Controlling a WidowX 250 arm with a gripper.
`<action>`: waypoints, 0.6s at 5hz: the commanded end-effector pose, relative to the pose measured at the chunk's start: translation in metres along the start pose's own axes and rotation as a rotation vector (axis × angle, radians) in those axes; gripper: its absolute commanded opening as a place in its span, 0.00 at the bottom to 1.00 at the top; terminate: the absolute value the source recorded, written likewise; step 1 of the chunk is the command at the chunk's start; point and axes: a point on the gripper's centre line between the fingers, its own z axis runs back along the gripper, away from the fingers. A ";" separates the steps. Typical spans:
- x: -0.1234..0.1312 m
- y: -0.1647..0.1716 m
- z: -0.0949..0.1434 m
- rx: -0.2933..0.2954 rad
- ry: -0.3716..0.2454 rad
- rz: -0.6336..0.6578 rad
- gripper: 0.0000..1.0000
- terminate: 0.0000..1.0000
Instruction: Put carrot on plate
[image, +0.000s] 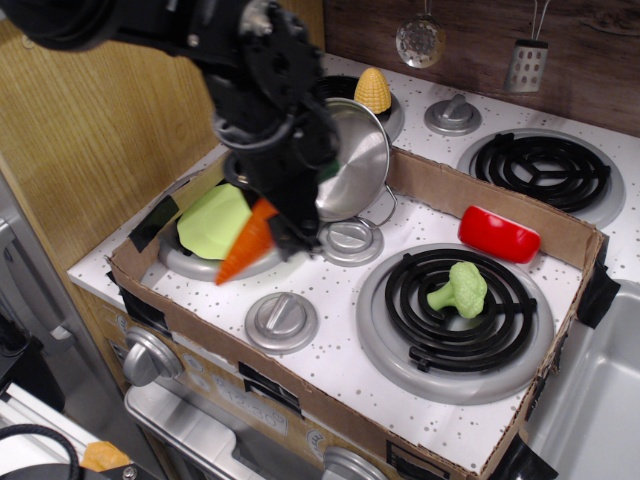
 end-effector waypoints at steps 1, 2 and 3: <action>0.013 0.027 -0.005 0.086 0.067 -0.228 0.00 0.00; 0.025 0.029 -0.015 0.097 0.081 -0.357 0.00 0.00; 0.039 0.034 -0.019 0.187 0.051 -0.394 0.00 0.00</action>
